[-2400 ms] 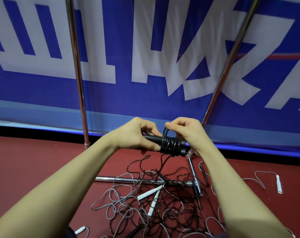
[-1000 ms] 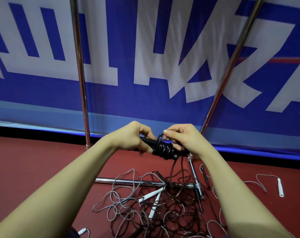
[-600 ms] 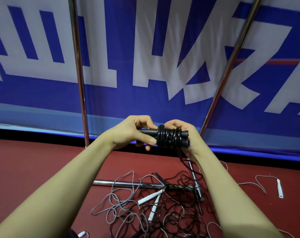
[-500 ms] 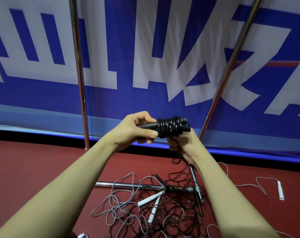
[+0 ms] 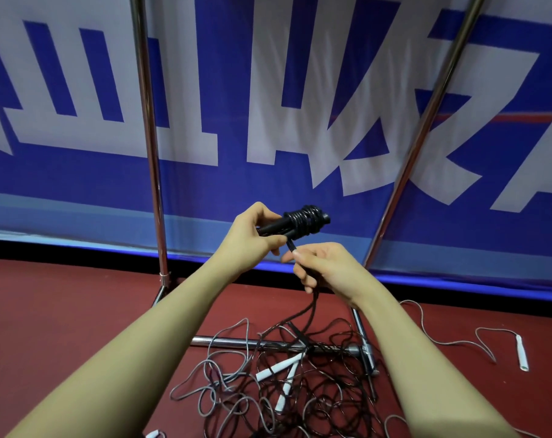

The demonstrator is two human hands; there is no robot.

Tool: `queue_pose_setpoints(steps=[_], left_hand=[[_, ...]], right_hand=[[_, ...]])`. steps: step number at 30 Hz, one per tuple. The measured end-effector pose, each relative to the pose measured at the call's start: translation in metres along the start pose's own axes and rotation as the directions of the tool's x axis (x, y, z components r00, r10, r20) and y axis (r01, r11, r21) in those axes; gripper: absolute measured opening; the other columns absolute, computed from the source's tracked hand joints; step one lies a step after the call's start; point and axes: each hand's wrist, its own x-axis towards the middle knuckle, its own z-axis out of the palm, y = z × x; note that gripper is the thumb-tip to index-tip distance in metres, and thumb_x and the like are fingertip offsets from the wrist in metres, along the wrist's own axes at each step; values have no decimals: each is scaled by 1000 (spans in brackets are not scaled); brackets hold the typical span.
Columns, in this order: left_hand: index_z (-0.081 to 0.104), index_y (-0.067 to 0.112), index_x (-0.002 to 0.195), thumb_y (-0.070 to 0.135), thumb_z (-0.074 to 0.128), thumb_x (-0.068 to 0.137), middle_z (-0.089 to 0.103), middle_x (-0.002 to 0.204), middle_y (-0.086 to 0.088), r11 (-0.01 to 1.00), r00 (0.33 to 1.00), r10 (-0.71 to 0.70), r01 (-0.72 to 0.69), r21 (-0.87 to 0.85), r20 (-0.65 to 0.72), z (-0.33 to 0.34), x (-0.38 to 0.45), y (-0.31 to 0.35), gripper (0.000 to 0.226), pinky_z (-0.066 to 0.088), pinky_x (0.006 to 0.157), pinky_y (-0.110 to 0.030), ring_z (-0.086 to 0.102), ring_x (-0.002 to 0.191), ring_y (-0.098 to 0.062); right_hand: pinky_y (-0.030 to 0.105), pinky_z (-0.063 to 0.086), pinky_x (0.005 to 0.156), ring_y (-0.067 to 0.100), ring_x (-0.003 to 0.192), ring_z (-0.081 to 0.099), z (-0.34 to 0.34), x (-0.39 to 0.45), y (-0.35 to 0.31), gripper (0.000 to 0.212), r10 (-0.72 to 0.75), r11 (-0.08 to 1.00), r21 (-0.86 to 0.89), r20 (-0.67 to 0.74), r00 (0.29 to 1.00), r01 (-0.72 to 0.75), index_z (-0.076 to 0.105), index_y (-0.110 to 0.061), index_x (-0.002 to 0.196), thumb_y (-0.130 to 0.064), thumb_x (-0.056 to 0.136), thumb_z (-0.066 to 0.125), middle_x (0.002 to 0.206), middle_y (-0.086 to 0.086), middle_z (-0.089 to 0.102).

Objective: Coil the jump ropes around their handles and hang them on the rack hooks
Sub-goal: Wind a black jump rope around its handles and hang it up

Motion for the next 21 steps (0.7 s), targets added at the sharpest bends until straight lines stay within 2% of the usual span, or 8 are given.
queue_pose_setpoints(steps=[5, 7, 10, 13, 16, 18, 19, 21], left_hand=[[52, 1, 91, -9, 64, 82, 66, 85, -8, 995, 999, 24, -19, 95, -45, -6, 3, -14, 19, 38, 48, -11, 56, 47, -4], [54, -2, 94, -10, 64, 82, 65, 79, -5, 992, 1000, 10, -7, 126, -21, -8, 2, -19, 18, 38, 47, -11, 56, 46, -2], [56, 5, 91, -9, 66, 82, 64, 69, 2, 984, 998, -14, 5, 176, 54, -11, 2, -24, 20, 39, 49, -15, 58, 48, -3], [58, 9, 91, -7, 68, 81, 65, 67, -3, 972, 981, -60, 15, 235, 187, -14, 2, -26, 22, 41, 51, -21, 60, 51, -9], [59, 17, 87, -6, 69, 80, 68, 70, -9, 960, 912, -121, 7, 281, 391, -14, 1, -24, 25, 41, 55, -28, 60, 58, -20], [59, 17, 85, -5, 70, 80, 68, 75, -17, 966, 869, -113, -18, 260, 481, -13, 0, -20, 26, 42, 54, -28, 62, 63, -25], [59, 17, 85, -6, 70, 79, 68, 77, -17, 970, 857, -105, -25, 244, 504, -12, -1, -17, 26, 42, 53, -27, 63, 64, -25], [59, 13, 85, -9, 70, 79, 69, 73, -4, 976, 831, -99, -26, 215, 547, -12, -3, -13, 25, 42, 51, -23, 65, 61, -19]], right_hand=[[24, 44, 49, 9, 44, 39, 2, -3, -5, 18, -18, 990, 141, 79, 997, 7, 65, 2, 96, -13, 92, 56, 55, -2, 47], [23, 42, 46, 8, 41, 37, 2, -5, -8, 21, -16, 976, 220, 102, 995, -7, 64, 0, 94, -18, 84, 59, 55, -2, 44], [21, 35, 41, 7, 38, 33, -2, -6, -10, 23, -1, 967, 252, 108, 994, -27, 63, 0, 95, -19, 84, 57, 56, -1, 42], [21, 32, 39, 8, 37, 30, -9, -6, -10, 22, 19, 990, 141, 60, 998, -28, 63, 2, 91, -16, 95, 51, 52, -1, 41], [20, 28, 38, 9, 37, 26, -15, -8, -12, 29, 41, 998, -41, -47, 998, -43, 64, -2, 77, -20, 97, 53, 48, -1, 33], [20, 24, 38, 9, 38, 23, -19, -9, -14, 31, 37, 996, -79, -133, 990, -48, 62, -4, 68, -20, 94, 58, 49, 2, 28], [20, 22, 39, 10, 39, 21, -21, -10, -14, 32, 30, 994, -95, -165, 986, -47, 62, -5, 66, -21, 93, 60, 51, 3, 26], [20, 20, 41, 12, 42, 19, -23, -10, -13, 30, 10, 986, -162, -207, 978, -44, 65, -7, 63, -22, 89, 66, 54, 4, 25]])
